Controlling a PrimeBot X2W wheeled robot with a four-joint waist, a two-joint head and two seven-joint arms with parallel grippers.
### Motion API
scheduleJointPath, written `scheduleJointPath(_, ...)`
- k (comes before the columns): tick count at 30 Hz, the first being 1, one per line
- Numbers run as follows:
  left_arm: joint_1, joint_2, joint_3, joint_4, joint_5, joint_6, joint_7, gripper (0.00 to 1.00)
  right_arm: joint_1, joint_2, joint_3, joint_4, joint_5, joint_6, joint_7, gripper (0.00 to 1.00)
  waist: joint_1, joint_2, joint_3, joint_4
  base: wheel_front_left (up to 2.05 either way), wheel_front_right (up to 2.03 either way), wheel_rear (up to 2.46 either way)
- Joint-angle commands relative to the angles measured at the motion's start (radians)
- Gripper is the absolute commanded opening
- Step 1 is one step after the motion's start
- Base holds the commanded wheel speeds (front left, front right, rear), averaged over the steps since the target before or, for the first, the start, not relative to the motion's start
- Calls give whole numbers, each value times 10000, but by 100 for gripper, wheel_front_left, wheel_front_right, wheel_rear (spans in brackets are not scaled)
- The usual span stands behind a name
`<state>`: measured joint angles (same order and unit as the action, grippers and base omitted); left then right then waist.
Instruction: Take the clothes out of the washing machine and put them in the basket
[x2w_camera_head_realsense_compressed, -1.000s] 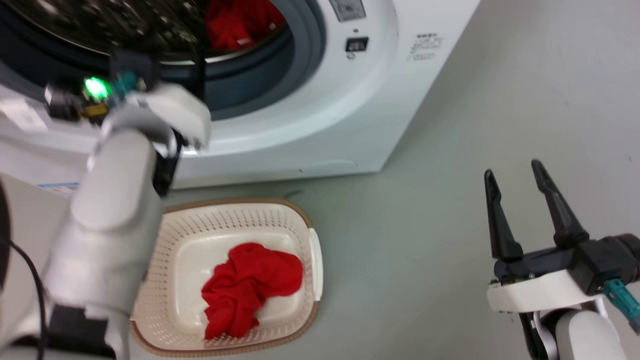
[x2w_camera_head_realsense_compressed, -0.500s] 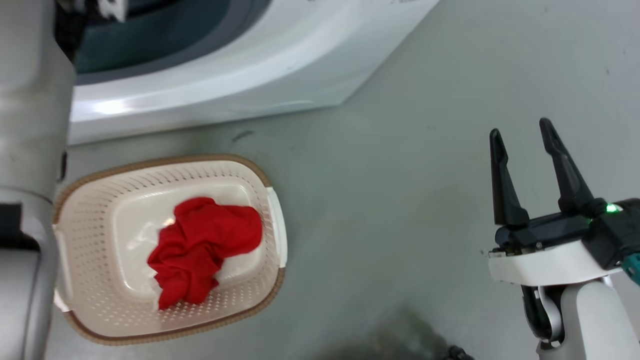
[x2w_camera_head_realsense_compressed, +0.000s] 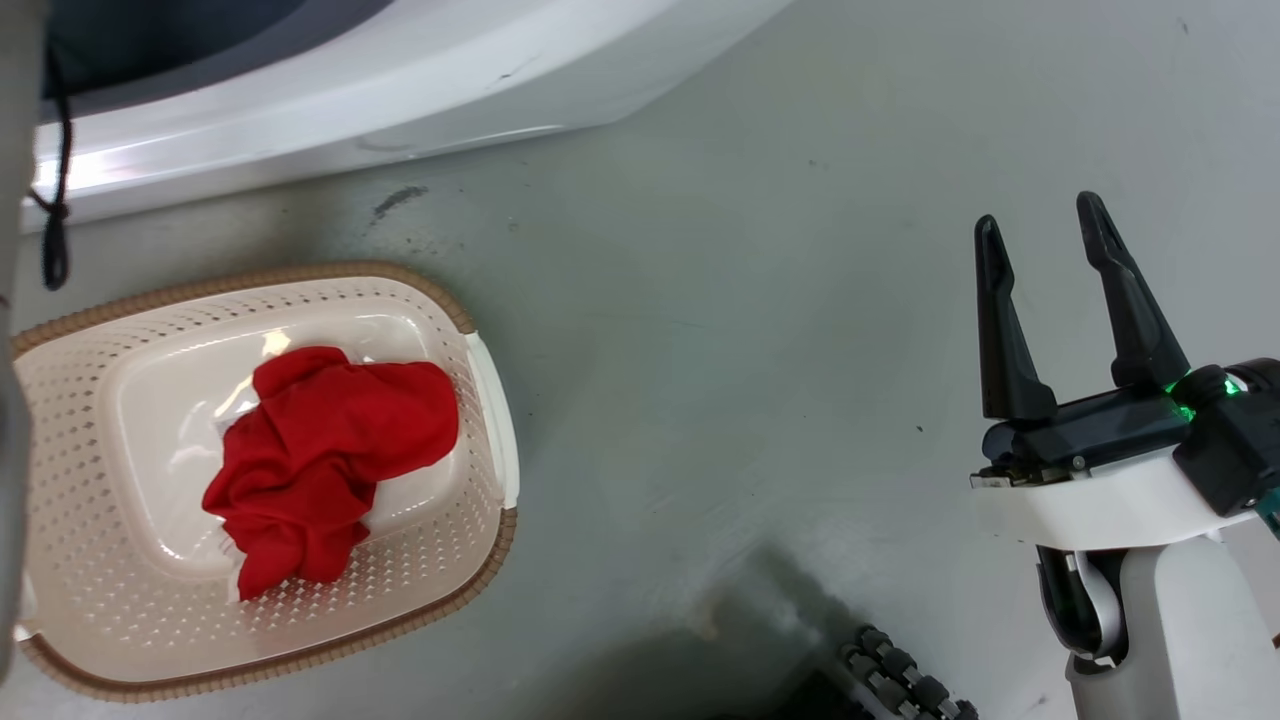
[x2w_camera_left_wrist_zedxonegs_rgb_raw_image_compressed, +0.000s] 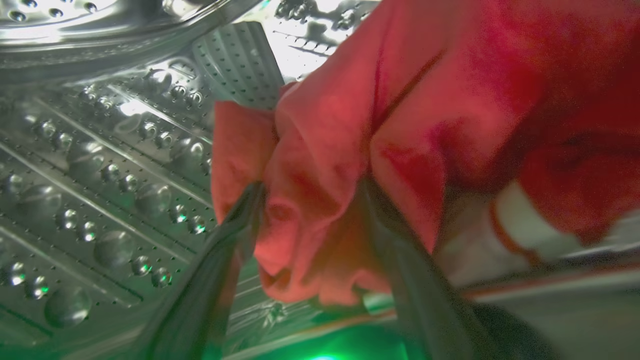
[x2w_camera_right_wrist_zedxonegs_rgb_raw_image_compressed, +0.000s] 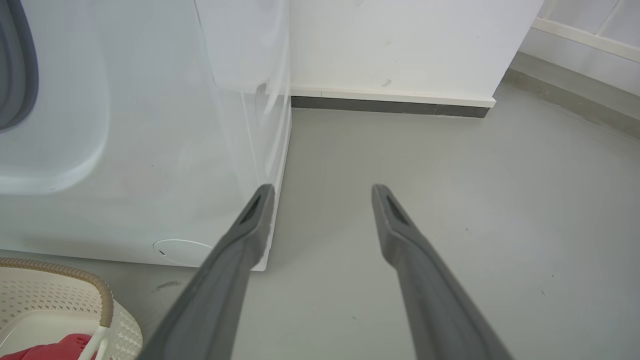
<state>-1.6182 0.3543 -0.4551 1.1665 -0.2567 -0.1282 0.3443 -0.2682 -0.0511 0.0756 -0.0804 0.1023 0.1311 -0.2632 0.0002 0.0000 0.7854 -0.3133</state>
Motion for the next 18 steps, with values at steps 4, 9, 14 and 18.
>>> scheduleJointPath(4, -232, 263, -271, 273, -223, -11, 290, 100, -191, 18, 123, -82, 154, -7, -24, 100, -2, 0, 260, -231, 0, 0, 0)
scheduleJointPath(9, -273, 317, -556, 399, -324, -18, 291, 100, -134, 16, 161, -94, 225, -7, -24, 100, -2, 0, 347, -260, 0, 0, 0)
scheduleJointPath(14, -408, 416, -744, 372, -421, -15, -31, 0, -174, 16, 187, -54, 214, -7, -24, 100, -2, 0, 336, -230, 0, 0, 0)
scheduleJointPath(18, -473, 451, -825, 343, -495, -10, -468, 0, -184, 16, 169, -22, 160, -7, -24, 100, -2, 0, 207, -172, 0, 0, 0)
